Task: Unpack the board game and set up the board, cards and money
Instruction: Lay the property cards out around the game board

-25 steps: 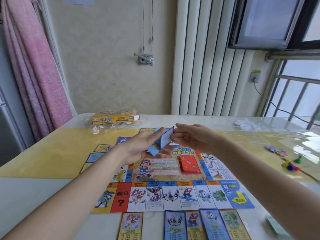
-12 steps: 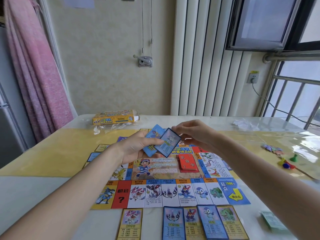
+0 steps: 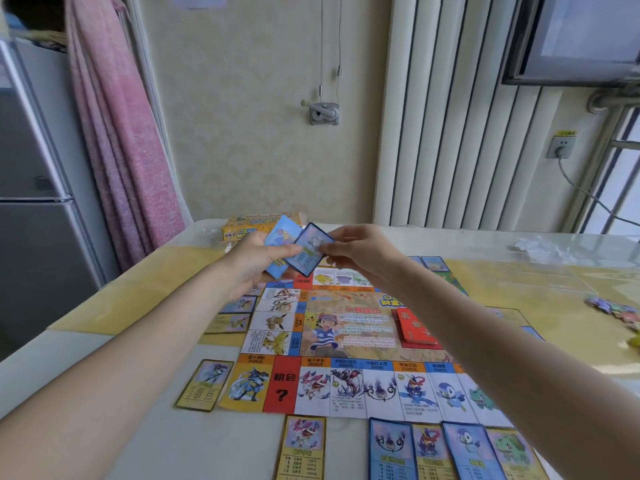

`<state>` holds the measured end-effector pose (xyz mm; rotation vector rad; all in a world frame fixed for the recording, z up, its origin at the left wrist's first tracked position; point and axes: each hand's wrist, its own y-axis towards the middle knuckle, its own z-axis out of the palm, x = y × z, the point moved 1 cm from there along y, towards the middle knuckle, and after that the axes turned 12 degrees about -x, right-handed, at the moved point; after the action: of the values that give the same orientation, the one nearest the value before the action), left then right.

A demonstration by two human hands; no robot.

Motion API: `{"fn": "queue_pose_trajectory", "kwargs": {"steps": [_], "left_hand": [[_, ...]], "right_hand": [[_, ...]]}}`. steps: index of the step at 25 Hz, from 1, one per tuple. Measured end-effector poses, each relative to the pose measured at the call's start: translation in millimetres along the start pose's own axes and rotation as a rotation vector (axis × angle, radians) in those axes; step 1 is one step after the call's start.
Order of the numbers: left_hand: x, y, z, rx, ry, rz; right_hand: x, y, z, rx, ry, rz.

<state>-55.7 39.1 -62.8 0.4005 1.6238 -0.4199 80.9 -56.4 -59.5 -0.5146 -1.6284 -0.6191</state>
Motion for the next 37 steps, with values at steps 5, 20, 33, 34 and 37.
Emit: {"fn": "queue_pose_trajectory", "kwargs": {"steps": [5,20,33,34,37], "left_hand": [[4,33,-39,-0.253,-0.102,0.0],[65,94,-65,-0.224,0.245,-0.197],[36,44,-14,0.139,-0.285,-0.238],[34,37,-10,0.169,-0.277,-0.223],[30,18,0,0.234,-0.257,-0.198]], "right_hand": [[-12,62,41,-0.208,-0.075,-0.005],[-87,146,138,0.109,-0.869,-0.247],[-11,64,49,0.269,-0.35,-0.148],[-8,57,41,0.274,-0.304,-0.113],[-4,35,10,0.302,-0.209,-0.05]]}}
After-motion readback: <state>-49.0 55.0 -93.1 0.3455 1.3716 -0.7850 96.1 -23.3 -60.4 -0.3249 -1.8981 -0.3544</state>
